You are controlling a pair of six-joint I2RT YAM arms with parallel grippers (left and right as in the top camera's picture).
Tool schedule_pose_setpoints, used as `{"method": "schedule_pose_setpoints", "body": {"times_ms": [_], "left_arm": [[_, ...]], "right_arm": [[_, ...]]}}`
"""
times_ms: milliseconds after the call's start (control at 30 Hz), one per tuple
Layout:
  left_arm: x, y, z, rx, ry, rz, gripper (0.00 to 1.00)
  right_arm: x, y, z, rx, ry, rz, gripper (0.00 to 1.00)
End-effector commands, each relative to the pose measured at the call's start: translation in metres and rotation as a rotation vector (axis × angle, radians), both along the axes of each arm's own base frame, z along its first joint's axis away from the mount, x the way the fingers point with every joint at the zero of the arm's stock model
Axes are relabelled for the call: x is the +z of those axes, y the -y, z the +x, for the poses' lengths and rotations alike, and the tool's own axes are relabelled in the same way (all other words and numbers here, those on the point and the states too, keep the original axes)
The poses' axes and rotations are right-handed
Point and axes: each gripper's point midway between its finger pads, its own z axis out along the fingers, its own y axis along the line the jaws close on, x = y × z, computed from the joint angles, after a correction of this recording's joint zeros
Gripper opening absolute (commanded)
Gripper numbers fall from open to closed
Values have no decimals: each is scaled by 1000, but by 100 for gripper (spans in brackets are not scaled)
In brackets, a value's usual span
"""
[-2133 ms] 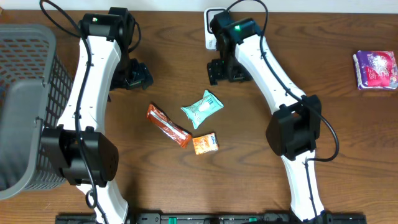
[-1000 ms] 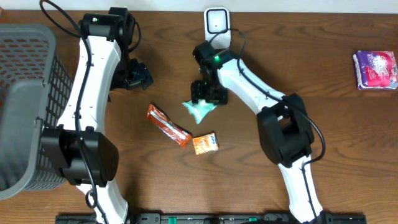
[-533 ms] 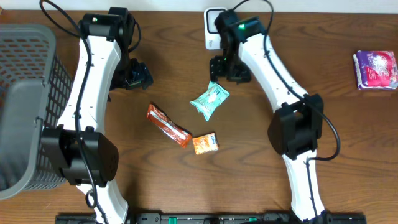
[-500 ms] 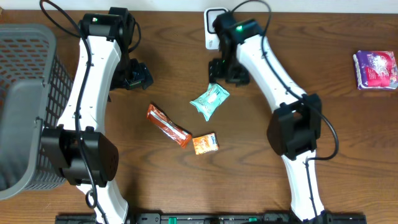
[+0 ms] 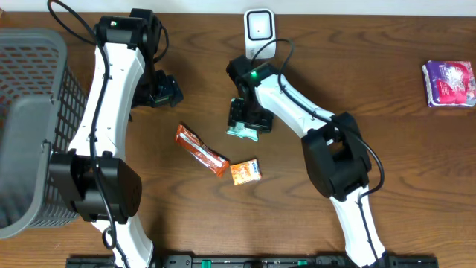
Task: Scan the item barcode
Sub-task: 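Lift the mint-green packet toward the scanner, then hold the mint-green packet in front of the scanner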
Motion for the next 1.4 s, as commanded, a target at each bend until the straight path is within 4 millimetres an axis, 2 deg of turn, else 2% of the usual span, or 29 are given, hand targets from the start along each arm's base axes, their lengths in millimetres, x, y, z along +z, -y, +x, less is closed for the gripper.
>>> {"method": "schedule_pose_setpoints", "body": {"times_ms": [0,33,67,200,333,400,433,533,667,767,867,933,1033,1100,1200,1367], "left_arm": [[-4,-3,-1,5,-14,11,98],[-4,-3,-1,5,-14,11,98],[-4,-3,-1,5,-14,10,98],[-4,-3,-1,5,-14,11,98],[-4,-3,-1,4,-14,11,98],[-4,-3,-1,4,-14,11,98],[-4,-3,-1,4,-14,11,98],[-4,-3,-1,5,-14,10,98],[-4,-3,-1,4,-14,11,98],[-4,-3,-1,4,-14,11,98],[-4,-3,-1,4,-14,11,98],[-4,-3,-1,4,-14,11,98],[-4,-3,-1,4,-14,11,98],[-4,-3,-1,4,-14,10,98],[-4,-3,-1,4,-14,11,98],[-4,-3,-1,5,-14,11,98]], "right_arm": [[-18,4,-1,51,-5,-3,56],[-16,4,2,69,3,1,52],[-13,4,6,110,17,12,42],[-1,10,15,173,33,17,34],[27,17,24,214,40,22,25],[48,16,30,226,46,64,6],[61,12,33,236,54,102,1],[97,4,46,254,97,214,1],[133,9,64,228,167,266,1],[139,17,68,210,173,269,1],[144,15,68,201,159,334,1],[150,12,75,192,178,389,1],[164,14,107,121,269,477,1],[174,23,135,33,344,510,1],[190,34,165,-38,441,553,1],[204,35,197,-32,597,562,1]]}}
